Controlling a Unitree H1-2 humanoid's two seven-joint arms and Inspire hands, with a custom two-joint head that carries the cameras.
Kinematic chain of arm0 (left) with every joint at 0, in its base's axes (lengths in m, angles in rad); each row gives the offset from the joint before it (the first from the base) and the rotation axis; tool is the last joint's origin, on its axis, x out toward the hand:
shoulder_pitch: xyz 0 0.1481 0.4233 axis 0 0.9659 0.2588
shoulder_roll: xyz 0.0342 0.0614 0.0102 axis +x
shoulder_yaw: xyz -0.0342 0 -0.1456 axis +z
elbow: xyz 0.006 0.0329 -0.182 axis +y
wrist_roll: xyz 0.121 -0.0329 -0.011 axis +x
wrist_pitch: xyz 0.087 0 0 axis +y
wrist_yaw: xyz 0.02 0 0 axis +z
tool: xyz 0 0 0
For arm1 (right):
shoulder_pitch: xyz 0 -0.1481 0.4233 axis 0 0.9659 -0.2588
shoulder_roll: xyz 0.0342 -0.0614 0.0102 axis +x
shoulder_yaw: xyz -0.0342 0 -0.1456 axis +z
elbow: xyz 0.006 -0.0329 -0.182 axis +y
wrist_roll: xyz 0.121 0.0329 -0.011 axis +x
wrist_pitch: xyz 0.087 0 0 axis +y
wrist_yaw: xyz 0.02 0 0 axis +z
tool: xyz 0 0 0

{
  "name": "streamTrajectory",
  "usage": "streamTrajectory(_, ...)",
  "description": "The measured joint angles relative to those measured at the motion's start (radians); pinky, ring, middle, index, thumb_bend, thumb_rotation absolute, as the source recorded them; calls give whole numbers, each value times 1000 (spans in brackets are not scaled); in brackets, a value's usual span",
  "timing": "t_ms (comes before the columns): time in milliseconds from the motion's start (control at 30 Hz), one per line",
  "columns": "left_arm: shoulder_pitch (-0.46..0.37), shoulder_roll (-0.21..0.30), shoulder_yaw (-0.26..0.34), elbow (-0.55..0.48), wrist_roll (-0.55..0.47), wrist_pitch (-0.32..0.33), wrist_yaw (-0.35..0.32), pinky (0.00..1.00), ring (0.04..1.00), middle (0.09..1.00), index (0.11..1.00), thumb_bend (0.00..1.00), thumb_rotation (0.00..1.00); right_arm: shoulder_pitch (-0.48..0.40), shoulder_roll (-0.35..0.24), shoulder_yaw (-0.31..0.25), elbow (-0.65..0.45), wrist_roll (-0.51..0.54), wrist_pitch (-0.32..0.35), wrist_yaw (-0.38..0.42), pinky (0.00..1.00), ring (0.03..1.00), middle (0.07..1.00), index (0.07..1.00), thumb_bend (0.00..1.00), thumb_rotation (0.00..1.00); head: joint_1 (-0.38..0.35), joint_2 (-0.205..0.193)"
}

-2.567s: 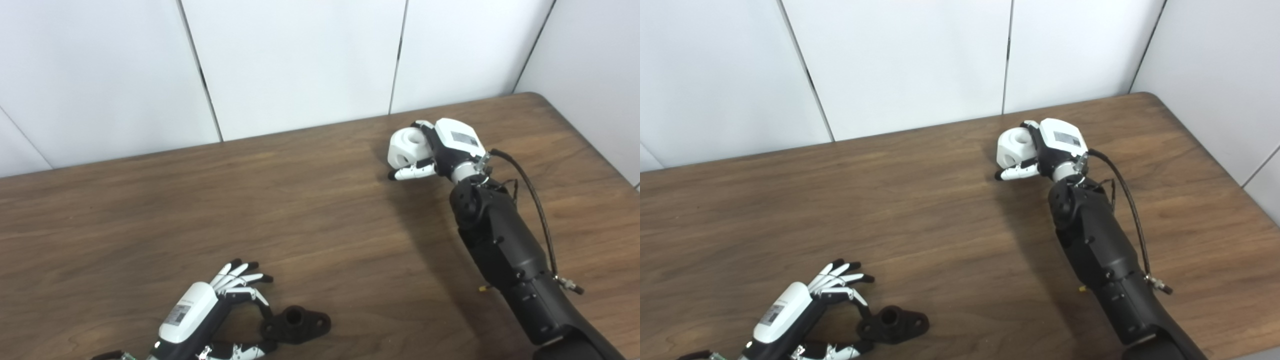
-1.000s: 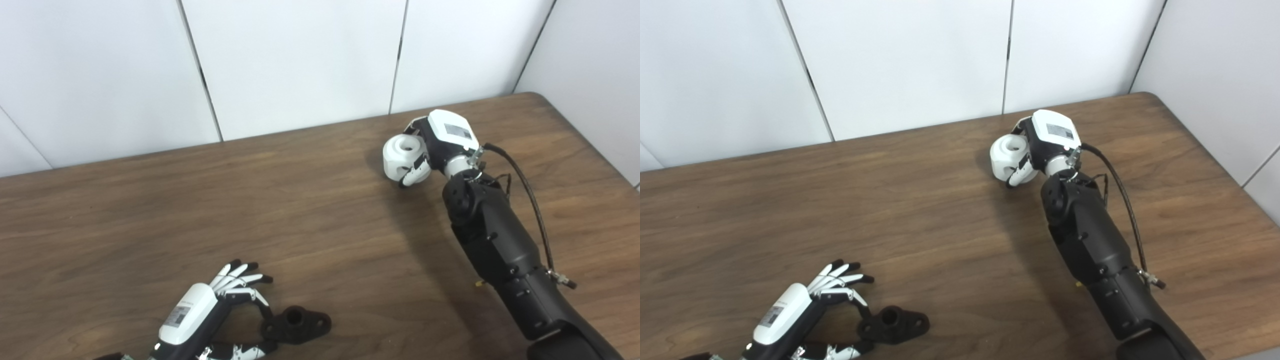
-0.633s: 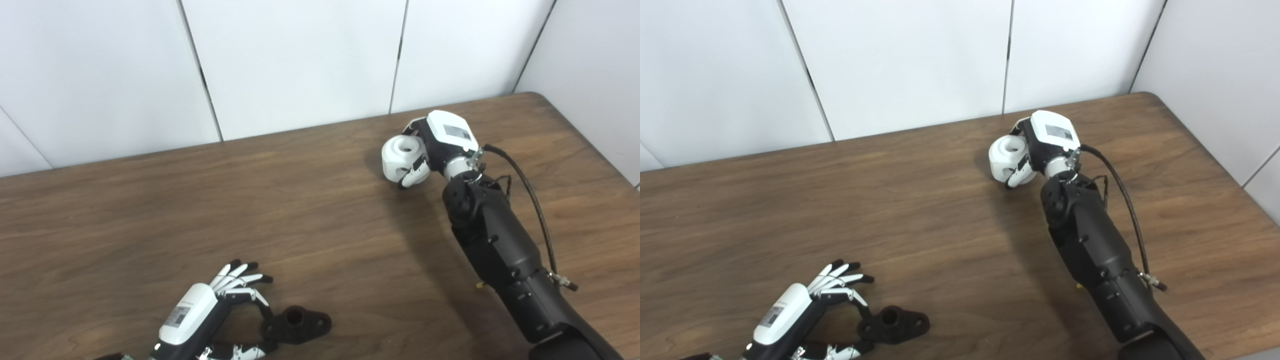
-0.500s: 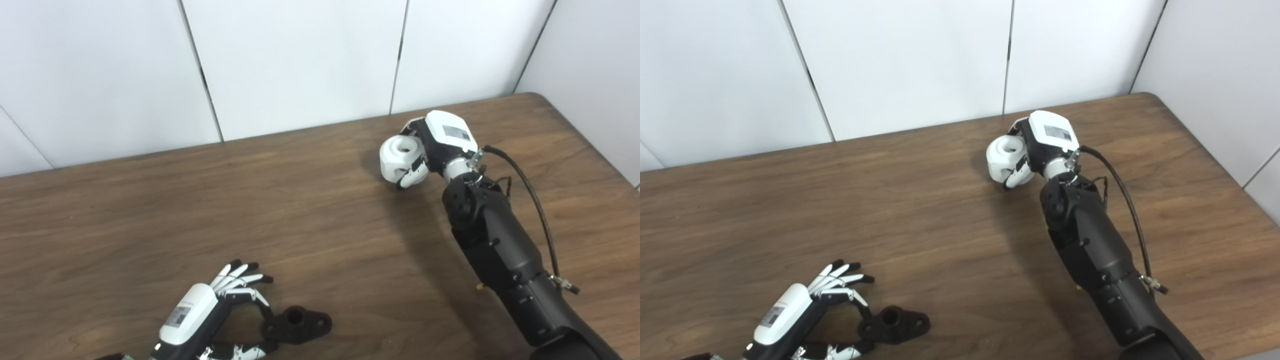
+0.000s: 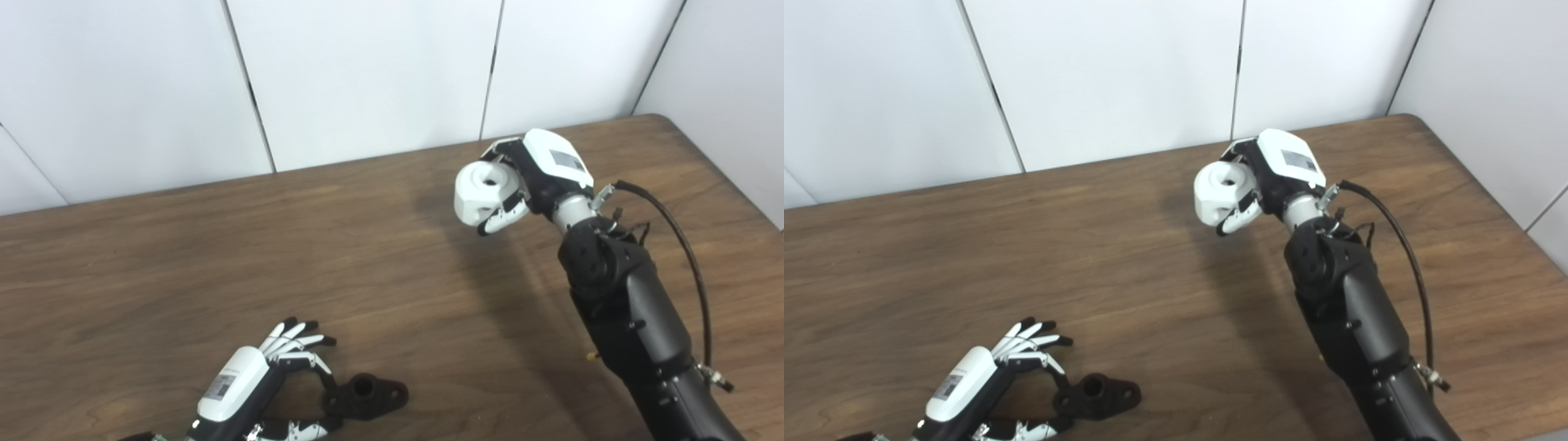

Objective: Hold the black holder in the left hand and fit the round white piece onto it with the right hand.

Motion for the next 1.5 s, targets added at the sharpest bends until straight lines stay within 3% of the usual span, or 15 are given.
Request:
streamTrajectory(267,10,-21,-3,-22,12,41,0,1000,949,829,489,514,67,55,11,50,-153,-22,0,144,771,582,459,505,530,3,55,29)
streamTrajectory(533,13,-32,-16,-63,43,112,-8,1000,952,830,489,515,65,116,59,94,-298,-43,0,268,822,637,467,502,531,5,103,63)
streamTrajectory(767,11,-43,-30,-92,72,164,-16,1000,947,826,489,516,63,191,101,125,-375,-83,-10,340,784,611,461,507,530,6,149,104)
streamTrajectory(1133,0,-66,-44,-111,99,211,-42,1000,940,820,488,517,62,237,133,122,-460,-95,-24,369,798,598,462,505,530,6,195,160)
streamTrajectory(1500,-28,-87,-63,-119,120,244,-77,1000,928,810,487,518,62,222,158,88,-554,-91,-23,494,771,588,464,502,531,5,259,219)
